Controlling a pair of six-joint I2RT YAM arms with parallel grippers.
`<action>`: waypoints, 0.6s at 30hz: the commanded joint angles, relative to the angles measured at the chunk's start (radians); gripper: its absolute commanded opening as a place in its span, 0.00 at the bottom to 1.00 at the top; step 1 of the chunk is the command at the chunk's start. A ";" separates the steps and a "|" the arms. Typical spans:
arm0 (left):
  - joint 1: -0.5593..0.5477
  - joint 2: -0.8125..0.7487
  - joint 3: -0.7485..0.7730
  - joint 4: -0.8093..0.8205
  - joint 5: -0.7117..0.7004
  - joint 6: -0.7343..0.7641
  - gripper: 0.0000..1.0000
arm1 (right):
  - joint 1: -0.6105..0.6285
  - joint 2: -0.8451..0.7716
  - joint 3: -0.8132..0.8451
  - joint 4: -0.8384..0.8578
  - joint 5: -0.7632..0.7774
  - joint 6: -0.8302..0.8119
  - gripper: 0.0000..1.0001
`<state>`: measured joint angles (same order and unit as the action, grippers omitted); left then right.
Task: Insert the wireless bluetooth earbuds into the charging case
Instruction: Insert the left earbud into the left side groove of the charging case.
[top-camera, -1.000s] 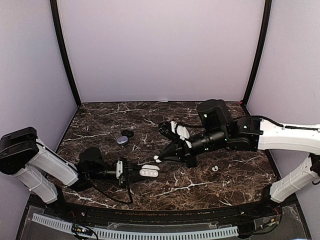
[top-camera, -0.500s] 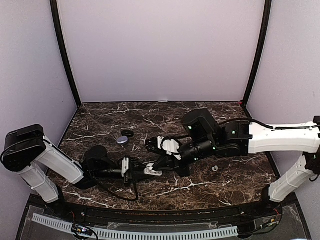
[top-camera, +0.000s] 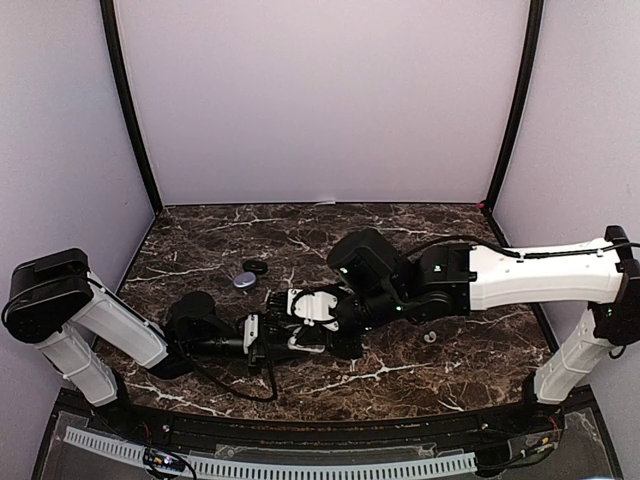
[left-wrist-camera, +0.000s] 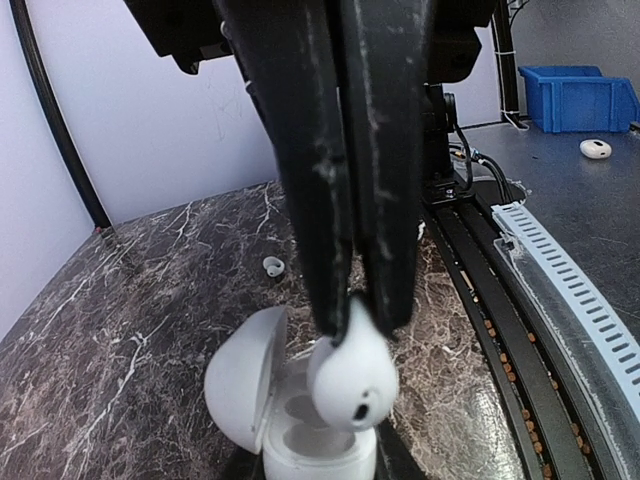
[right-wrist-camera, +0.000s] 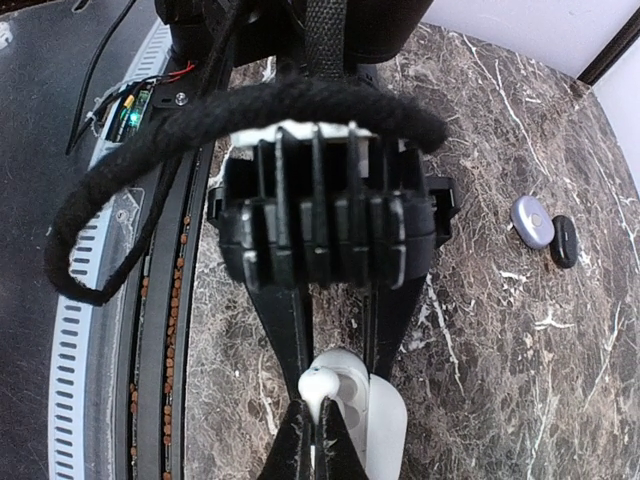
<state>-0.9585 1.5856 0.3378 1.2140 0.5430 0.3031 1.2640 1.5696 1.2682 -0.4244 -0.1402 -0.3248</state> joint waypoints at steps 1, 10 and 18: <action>-0.003 -0.020 0.003 0.002 0.022 -0.003 0.13 | 0.020 0.022 0.048 -0.051 0.071 -0.023 0.00; -0.003 -0.022 0.004 -0.003 0.026 0.000 0.13 | 0.022 0.049 0.038 -0.074 0.125 -0.023 0.00; -0.003 -0.021 0.006 -0.005 0.029 -0.002 0.13 | 0.022 0.051 0.028 -0.080 0.135 -0.021 0.00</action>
<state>-0.9585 1.5856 0.3378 1.1854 0.5468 0.3035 1.2778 1.6119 1.2968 -0.4995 -0.0250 -0.3424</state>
